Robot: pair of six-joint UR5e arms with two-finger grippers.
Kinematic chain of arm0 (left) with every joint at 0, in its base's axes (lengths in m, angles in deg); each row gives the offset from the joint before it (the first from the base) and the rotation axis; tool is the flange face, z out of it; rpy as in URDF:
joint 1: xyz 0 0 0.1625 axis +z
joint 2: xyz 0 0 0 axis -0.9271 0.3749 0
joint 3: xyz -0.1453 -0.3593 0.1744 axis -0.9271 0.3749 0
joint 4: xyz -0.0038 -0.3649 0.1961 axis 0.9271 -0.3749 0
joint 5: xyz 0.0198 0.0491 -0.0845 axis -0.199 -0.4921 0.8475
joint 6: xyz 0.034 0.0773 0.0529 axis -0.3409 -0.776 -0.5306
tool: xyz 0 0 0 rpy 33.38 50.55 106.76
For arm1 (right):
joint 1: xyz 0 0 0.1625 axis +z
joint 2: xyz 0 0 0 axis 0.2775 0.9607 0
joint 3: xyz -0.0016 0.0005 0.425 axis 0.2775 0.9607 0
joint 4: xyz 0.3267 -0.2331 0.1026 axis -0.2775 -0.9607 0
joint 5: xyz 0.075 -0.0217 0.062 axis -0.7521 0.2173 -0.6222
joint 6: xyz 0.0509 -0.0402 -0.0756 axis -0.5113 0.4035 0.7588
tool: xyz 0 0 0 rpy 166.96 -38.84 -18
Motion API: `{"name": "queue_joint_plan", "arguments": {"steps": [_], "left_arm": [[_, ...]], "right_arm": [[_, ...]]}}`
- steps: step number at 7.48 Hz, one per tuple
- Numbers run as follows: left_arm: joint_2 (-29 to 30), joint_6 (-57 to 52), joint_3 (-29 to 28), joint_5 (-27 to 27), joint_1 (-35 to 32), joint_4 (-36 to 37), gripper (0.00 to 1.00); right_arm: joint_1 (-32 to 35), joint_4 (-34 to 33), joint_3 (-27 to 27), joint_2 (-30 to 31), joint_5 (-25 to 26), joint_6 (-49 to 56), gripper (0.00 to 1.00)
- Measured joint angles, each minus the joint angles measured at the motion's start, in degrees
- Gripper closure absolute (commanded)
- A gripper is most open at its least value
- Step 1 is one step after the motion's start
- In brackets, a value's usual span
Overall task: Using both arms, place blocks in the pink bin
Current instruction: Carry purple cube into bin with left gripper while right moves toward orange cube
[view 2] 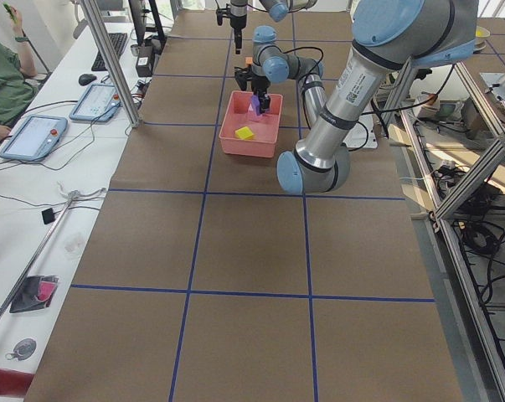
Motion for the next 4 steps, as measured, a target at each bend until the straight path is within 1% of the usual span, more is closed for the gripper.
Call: {"name": "queue_joint_plan", "arguments": {"steps": [1, 2, 3, 4], "left_arm": [[0.2, 0.1, -0.3, -0.1, 0.5, 0.0, 1.00], [0.4, 0.2, -0.6, -0.4, 1.1, 0.0, 0.10], [1.0, 0.2, -1.4, -0.8, 1.7, -0.1, 0.00], [1.7, 0.1, -2.5, -1.2, 2.0, -0.2, 0.00]], "right_arm": [[0.5, 2.1, 0.3, 2.3, -0.1, 0.3, 0.01], [0.8, 3.1, 0.4, 4.2, -0.2, 0.3, 0.01], [0.9, 3.7, 0.8, 5.8, -0.5, 0.2, 0.01], [0.9, 4.0, 1.5, 6.6, -0.7, 0.2, 0.00]]}}
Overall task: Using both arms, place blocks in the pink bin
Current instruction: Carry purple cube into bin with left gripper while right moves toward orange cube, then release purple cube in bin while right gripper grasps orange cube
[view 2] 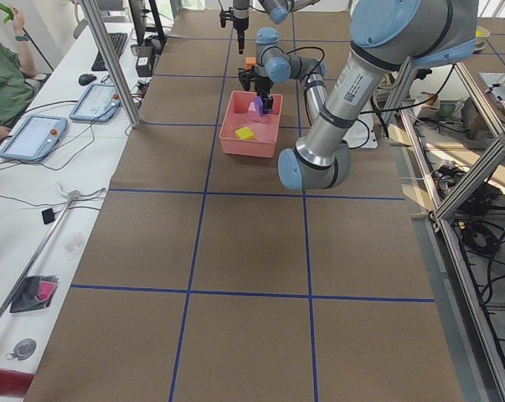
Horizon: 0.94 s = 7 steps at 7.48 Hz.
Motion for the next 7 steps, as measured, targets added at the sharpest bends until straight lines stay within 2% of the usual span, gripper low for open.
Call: {"name": "queue_joint_plan", "arguments": {"steps": [7], "left_arm": [[0.7, -0.1, -1.3, -0.9, 0.5, -0.2, 0.00]], "right_arm": [[-0.5, 0.4, 5.5, 2.9, -0.7, 9.5, 0.00]]}}
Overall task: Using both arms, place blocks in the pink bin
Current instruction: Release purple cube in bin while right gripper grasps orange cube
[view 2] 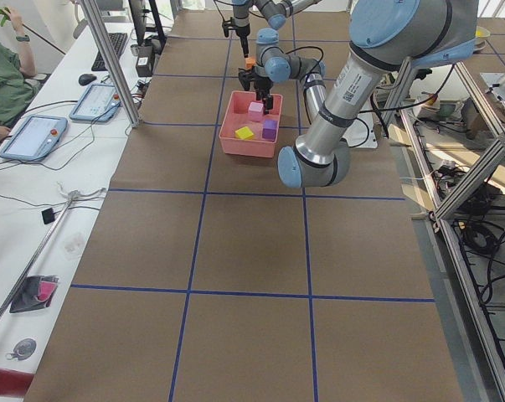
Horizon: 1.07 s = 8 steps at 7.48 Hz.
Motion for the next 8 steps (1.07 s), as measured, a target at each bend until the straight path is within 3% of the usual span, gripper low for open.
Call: {"name": "queue_joint_plan", "arguments": {"steps": [8], "left_arm": [[-0.1, -0.1, -0.3, 0.0, 0.1, 0.0, 0.00]], "right_arm": [[-3.5, 0.0, 5.0, -0.3, -0.8, 1.4, 0.00]]}}
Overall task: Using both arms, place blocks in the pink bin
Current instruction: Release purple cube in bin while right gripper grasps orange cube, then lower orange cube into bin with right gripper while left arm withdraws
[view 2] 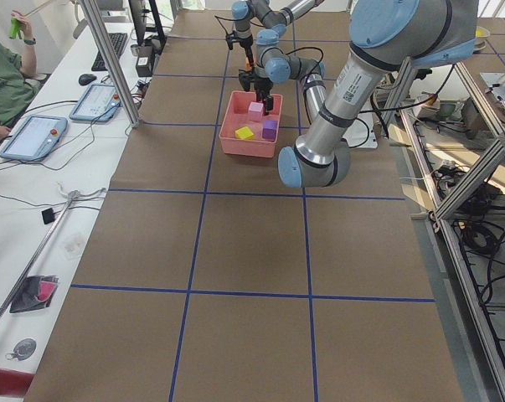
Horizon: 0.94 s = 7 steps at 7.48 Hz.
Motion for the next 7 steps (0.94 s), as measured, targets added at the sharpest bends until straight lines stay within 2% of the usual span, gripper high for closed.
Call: {"name": "queue_joint_plan", "arguments": {"steps": [1, 2, 3, 5, 7], "left_arm": [[0.0, -0.1, 0.0, 0.0, 0.0, 0.0, 0.00], [0.0, -0.2, 0.0, 0.0, 0.0, 0.0, 0.00], [0.0, -0.3, 0.0, 0.0, 0.0, 0.0, 0.00], [0.0, -0.5, 0.9, 0.0, -0.6, 0.1, 0.00], [-0.4, -3.3, 3.2, 0.1, -2.7, 0.7, 0.00]], "right_arm": [[-0.5, 0.0, 0.7, -0.1, 0.1, 0.0, 0.07], [-1.1, 0.0, 1.3, -0.2, 0.2, 0.1, 0.79], [-1.5, 0.0, 1.7, -0.3, 0.3, 0.1, 1.00], [-1.5, 0.0, 0.7, -0.9, 0.1, 0.8, 1.00], [0.9, -0.3, -2.6, -1.2, -0.4, 0.8, 1.00]]}}
